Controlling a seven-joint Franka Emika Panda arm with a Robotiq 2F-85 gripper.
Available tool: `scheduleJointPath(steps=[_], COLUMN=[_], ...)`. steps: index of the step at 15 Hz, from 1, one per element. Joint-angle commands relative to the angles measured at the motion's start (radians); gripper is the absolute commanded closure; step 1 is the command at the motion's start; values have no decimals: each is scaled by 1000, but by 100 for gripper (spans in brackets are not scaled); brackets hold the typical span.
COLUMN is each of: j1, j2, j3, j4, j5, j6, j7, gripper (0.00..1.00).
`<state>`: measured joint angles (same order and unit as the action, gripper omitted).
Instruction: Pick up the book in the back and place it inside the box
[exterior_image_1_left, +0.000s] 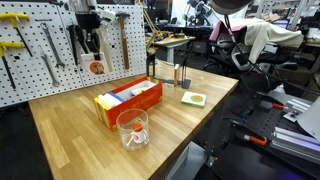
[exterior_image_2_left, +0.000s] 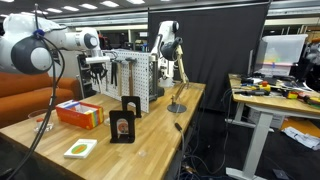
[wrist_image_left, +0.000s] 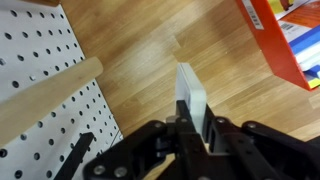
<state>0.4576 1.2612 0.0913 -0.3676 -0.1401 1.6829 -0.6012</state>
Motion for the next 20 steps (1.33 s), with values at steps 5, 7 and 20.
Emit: scheduleJointPath(steps=[5, 7, 20], j1=[41, 53, 97], j2=[-122, -140, -167], j3=[-43, -40, -33], j4=[-37, -37, -26], j5=[-13, -9, 39], j6=[-153, -198, -337], j7=[152, 212, 667], gripper=[96, 96, 96])
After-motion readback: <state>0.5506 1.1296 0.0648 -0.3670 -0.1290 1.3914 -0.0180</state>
